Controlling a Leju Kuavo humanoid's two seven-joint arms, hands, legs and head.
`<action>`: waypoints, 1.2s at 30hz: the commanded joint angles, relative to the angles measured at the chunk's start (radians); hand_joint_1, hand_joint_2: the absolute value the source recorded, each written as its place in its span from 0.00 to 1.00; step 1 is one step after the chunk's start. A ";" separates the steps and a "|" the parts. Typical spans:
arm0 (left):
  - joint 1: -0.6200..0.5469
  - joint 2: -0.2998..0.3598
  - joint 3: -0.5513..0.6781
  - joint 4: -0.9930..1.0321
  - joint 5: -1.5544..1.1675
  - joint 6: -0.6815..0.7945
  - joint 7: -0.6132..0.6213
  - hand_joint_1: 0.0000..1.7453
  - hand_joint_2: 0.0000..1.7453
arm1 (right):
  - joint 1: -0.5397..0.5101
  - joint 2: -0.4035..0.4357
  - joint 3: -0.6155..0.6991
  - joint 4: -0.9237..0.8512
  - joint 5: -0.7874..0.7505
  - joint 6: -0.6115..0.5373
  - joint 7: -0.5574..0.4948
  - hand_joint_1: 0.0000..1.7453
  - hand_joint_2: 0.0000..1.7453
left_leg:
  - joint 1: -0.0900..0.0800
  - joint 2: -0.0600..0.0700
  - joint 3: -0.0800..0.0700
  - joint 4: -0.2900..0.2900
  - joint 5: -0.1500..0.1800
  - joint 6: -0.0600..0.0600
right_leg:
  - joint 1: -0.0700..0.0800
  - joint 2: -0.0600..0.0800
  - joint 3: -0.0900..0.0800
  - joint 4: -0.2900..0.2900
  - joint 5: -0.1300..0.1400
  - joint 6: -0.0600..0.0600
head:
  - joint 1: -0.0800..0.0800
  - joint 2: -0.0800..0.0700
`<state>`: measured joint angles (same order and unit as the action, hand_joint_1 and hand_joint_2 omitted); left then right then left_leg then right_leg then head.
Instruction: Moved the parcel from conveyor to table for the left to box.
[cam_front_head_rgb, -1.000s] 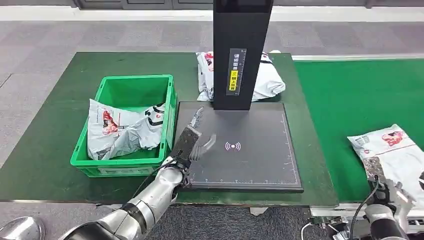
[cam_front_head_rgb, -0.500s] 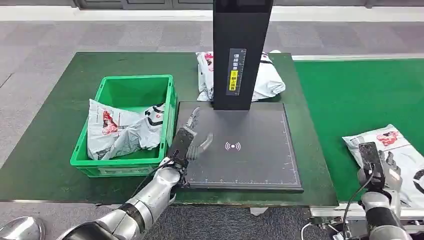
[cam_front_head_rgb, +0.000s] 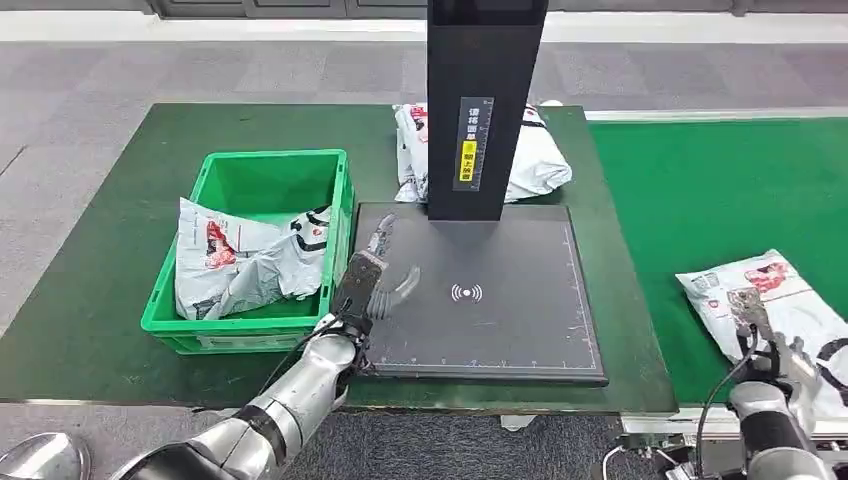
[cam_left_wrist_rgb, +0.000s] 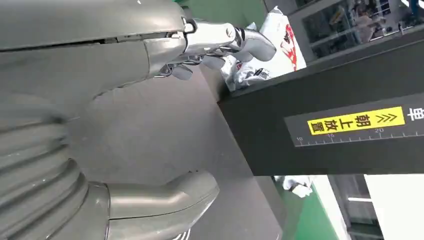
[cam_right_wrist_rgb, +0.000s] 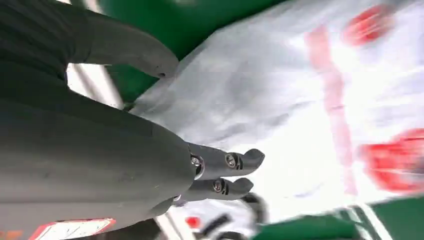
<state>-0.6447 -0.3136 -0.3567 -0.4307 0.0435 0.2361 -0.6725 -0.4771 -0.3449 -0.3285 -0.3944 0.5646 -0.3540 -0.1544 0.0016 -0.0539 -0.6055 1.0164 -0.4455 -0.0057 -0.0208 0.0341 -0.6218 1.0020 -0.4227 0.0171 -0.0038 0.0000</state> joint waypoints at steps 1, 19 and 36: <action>-0.015 0.027 0.003 0.031 0.010 0.001 0.015 0.00 1.00 | 0.008 -0.059 0.038 0.096 0.048 0.066 0.095 0.00 1.00 | 0.000 0.005 0.005 -0.001 -0.001 0.000 | 0.001 -0.002 0.004 -0.002 -0.001 -0.002 | 0.000 0.000; -0.012 0.039 0.017 0.027 0.017 -0.013 0.022 0.00 1.00 | 0.014 -0.025 0.029 0.059 0.079 0.186 0.057 1.00 1.00 | 0.001 0.009 0.006 -0.002 -0.002 0.000 | 0.002 0.001 0.005 -0.003 0.000 -0.002 | 0.000 0.000; -0.035 0.036 0.045 0.034 0.027 -0.007 0.014 0.00 1.00 | 0.010 0.185 0.035 -0.217 -0.139 0.215 -0.236 1.00 1.00 | 0.001 0.013 0.003 -0.001 -0.001 -0.001 | 0.002 0.007 0.001 0.001 0.001 -0.002 | 0.000 0.000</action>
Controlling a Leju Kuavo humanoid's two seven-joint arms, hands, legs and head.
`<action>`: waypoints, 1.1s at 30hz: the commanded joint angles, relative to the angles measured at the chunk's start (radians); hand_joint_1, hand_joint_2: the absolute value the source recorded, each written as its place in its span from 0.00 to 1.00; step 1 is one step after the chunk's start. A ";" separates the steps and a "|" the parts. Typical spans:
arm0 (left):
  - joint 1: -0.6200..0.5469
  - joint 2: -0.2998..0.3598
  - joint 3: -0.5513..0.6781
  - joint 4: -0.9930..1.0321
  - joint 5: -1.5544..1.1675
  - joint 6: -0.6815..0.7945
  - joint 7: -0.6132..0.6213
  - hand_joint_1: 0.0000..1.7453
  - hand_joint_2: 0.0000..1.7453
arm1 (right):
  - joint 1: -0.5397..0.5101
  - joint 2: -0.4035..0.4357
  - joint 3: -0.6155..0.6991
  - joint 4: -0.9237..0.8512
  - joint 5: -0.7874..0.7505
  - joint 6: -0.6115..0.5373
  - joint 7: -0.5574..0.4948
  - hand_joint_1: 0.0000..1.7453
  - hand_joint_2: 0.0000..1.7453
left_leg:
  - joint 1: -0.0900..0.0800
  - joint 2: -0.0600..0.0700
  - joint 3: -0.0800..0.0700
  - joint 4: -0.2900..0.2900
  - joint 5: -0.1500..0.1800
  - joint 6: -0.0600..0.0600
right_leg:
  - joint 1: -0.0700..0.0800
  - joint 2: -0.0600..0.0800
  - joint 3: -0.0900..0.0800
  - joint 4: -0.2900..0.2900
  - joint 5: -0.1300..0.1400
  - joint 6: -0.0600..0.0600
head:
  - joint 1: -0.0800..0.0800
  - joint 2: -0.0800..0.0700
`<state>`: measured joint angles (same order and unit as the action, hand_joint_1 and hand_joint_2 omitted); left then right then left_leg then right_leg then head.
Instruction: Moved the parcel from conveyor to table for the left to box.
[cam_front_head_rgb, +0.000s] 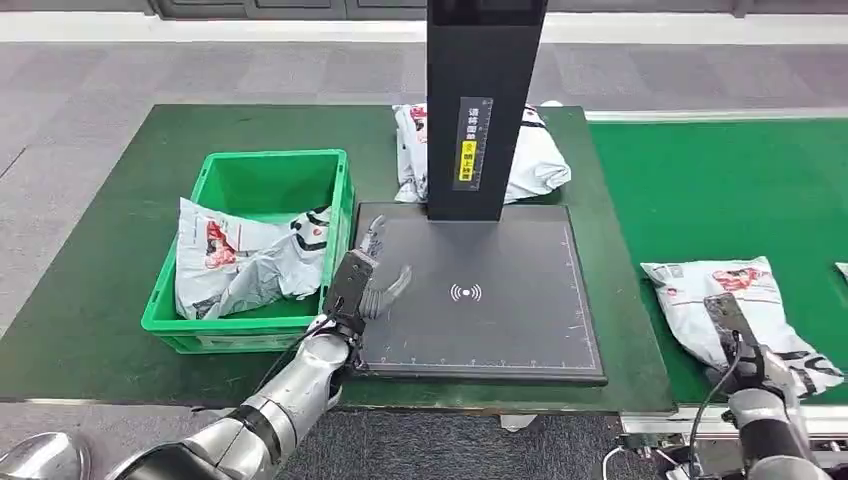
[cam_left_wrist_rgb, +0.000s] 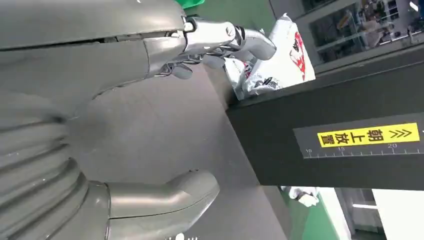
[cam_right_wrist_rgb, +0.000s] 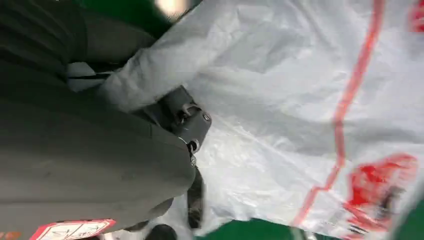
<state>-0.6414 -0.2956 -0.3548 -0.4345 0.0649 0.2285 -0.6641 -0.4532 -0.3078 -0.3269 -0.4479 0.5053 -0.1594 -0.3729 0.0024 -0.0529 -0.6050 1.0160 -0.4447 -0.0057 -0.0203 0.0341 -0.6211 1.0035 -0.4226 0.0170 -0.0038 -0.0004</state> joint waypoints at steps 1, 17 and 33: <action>-0.038 0.018 0.043 0.038 0.006 0.001 0.005 0.00 1.00 | -0.012 0.146 0.035 -0.164 -0.081 0.021 -0.017 1.00 1.00 | 0.000 0.008 0.002 0.000 -0.001 -0.001 | 0.001 0.004 0.000 -0.001 0.001 -0.001 | 0.000 0.000; -0.064 0.038 0.034 0.019 -0.057 0.096 -0.016 0.00 1.00 | 0.015 0.237 0.793 -0.527 -0.462 0.098 -0.086 1.00 1.00 | 0.001 0.011 0.002 0.000 0.000 -0.002 | 0.002 0.006 -0.003 0.001 0.001 -0.002 | 0.000 0.000; -0.065 0.040 0.033 0.012 -0.055 0.117 -0.002 0.00 1.00 | -0.018 0.316 0.992 -0.404 -0.343 0.120 -0.043 1.00 1.00 | 0.002 0.007 0.003 -0.001 0.000 -0.003 | 0.003 0.002 0.000 0.000 0.000 -0.003 | 0.000 0.000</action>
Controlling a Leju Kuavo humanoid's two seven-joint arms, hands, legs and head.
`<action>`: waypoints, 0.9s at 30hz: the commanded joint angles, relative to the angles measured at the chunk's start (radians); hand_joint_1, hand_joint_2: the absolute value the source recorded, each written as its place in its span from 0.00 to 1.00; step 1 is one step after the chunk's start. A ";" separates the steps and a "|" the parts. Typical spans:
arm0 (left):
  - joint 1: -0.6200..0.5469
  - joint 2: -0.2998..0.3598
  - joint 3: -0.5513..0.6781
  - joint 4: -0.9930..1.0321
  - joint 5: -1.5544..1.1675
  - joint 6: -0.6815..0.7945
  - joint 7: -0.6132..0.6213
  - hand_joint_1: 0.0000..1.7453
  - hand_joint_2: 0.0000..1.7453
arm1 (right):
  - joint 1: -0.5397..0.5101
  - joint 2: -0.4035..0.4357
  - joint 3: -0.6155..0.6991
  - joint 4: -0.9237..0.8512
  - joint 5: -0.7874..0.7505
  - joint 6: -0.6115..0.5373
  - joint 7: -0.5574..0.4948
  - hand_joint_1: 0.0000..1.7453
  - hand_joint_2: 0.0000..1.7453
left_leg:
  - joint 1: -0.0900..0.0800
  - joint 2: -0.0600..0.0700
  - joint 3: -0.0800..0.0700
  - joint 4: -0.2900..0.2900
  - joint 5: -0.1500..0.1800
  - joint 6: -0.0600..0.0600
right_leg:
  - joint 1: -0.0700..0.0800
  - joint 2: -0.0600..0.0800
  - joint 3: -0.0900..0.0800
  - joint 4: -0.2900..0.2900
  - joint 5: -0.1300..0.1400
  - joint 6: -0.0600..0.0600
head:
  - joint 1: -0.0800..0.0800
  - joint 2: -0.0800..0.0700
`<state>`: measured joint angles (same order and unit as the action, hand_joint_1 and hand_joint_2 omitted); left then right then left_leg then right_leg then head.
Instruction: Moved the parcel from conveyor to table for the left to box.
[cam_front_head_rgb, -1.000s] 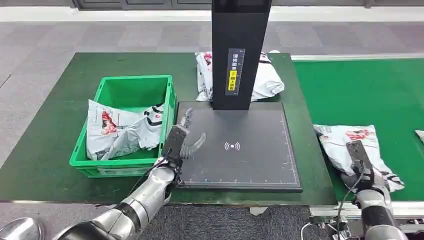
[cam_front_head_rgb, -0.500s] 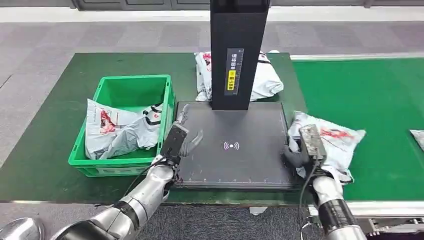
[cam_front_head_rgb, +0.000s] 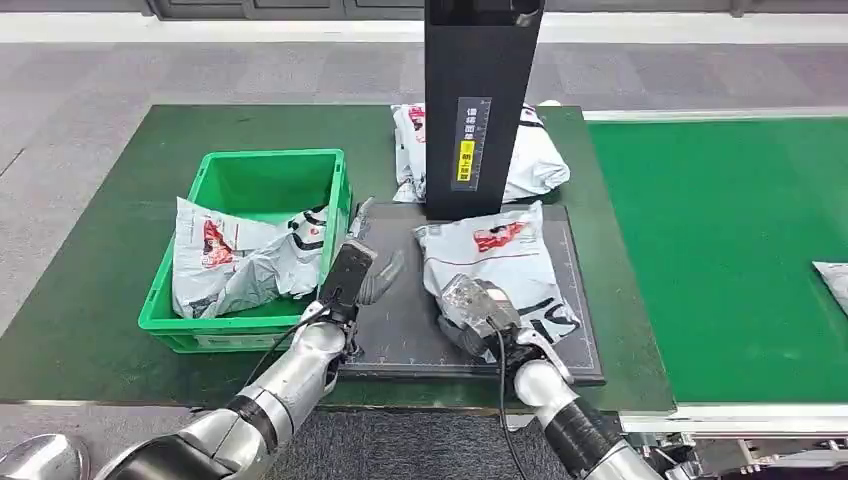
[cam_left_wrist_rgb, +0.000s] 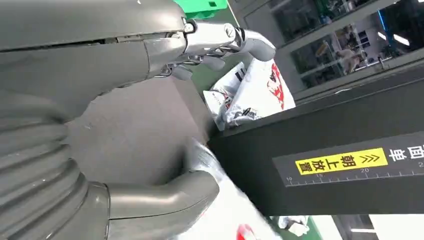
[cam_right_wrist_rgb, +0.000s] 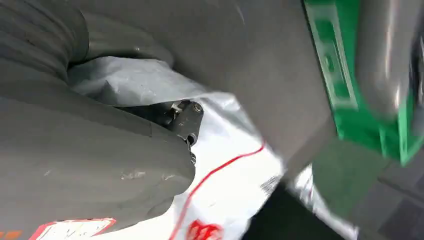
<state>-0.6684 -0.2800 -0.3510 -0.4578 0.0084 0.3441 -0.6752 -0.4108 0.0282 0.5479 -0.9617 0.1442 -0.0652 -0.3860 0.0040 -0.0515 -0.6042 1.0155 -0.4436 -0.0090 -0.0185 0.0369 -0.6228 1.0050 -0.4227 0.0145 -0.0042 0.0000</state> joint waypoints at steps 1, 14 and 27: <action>-0.037 0.024 0.029 0.035 0.001 0.002 0.009 0.00 1.00 | -0.060 -0.020 0.117 0.109 0.018 0.026 -0.030 1.00 1.00 | 0.000 0.005 0.001 0.000 -0.001 0.000 | 0.001 0.000 0.001 -0.001 0.000 0.000 | 0.000 0.000; -0.038 0.041 0.025 0.062 -0.028 0.008 0.035 0.00 1.00 | 0.027 -0.048 -0.043 0.010 -0.005 -0.173 -0.146 0.00 0.00 | 0.000 0.003 0.002 0.000 0.000 0.000 | 0.001 -0.002 0.002 -0.002 0.000 -0.001 | 0.000 0.000; -0.061 0.020 0.008 0.089 -0.036 -0.041 0.036 0.00 1.00 | 0.073 -0.066 -0.116 -0.083 -0.116 -0.057 -0.168 0.00 0.00 | 0.000 0.005 0.002 0.000 -0.001 0.000 | 0.001 -0.003 0.002 -0.002 0.000 -0.001 | 0.000 0.000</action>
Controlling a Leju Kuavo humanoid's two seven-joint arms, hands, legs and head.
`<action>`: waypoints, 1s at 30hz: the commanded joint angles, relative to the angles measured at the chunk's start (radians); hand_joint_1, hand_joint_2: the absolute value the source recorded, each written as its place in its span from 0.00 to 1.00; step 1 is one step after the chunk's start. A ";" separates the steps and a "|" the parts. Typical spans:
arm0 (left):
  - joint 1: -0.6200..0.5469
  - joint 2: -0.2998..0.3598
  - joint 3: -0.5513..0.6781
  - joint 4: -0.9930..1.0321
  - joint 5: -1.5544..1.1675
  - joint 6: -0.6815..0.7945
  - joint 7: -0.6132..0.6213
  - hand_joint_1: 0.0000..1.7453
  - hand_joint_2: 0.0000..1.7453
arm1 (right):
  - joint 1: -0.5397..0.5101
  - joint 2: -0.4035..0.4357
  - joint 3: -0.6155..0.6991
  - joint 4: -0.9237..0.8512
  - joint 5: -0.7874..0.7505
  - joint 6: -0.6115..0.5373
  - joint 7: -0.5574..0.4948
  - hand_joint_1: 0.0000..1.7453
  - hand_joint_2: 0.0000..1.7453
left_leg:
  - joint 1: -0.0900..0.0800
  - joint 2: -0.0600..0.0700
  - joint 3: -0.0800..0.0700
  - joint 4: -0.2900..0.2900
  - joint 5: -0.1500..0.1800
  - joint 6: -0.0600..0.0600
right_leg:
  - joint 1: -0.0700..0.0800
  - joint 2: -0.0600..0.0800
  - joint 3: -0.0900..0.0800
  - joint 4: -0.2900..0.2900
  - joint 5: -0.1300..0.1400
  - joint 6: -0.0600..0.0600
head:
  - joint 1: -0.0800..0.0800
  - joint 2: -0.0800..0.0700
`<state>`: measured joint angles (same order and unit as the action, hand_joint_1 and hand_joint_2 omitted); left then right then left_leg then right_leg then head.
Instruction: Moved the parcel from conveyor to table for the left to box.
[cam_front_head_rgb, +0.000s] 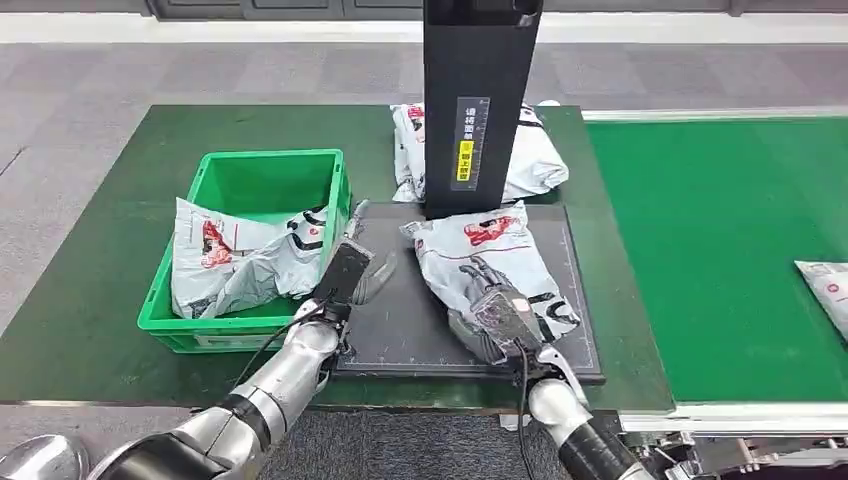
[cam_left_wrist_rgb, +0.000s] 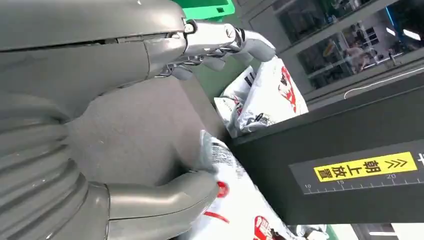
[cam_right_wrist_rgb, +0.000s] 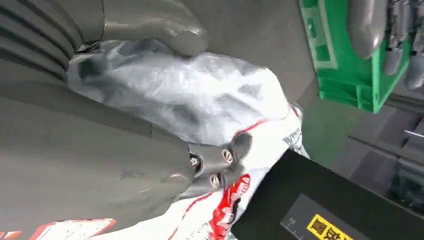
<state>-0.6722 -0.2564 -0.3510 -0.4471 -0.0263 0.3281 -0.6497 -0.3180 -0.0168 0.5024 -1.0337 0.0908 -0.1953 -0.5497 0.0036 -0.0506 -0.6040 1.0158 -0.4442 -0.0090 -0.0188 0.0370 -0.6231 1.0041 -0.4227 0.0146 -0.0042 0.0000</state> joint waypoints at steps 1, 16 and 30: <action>-0.063 -0.008 0.006 0.081 0.001 -0.035 0.011 0.00 1.00 | -0.035 -0.013 -0.091 0.012 -0.110 0.106 -0.005 0.00 0.00 | 0.000 0.003 0.001 0.000 0.000 0.000 | 0.001 -0.002 0.001 0.000 0.000 -0.001 | 0.000 0.000; -0.044 -0.022 -0.095 0.103 -0.088 -0.006 0.024 0.00 1.00 | -0.050 0.019 -0.294 0.030 -0.165 0.031 -0.046 0.00 0.00 | 0.000 0.003 0.002 0.000 0.000 0.000 | 0.001 -0.002 0.002 -0.001 0.000 -0.001 | 0.000 0.000; -0.043 -0.091 -0.358 0.157 -0.424 0.066 0.286 0.00 1.00 | -0.213 -0.028 -0.496 0.258 -0.192 -0.233 -0.148 0.00 1.00 | -0.001 0.003 0.003 0.000 -0.001 0.000 | -0.001 -0.002 0.003 -0.001 0.000 0.000 | 0.000 0.000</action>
<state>-0.6888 -0.3319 -0.5242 -0.3700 -0.3675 0.3636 -0.4169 -0.4553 -0.0313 0.1243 -0.9105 -0.0988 -0.3980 -0.6844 0.0025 -0.0505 -0.6039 1.0167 -0.4439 -0.0085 -0.0202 0.0372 -0.6228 1.0040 -0.4214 0.0156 -0.0042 0.0000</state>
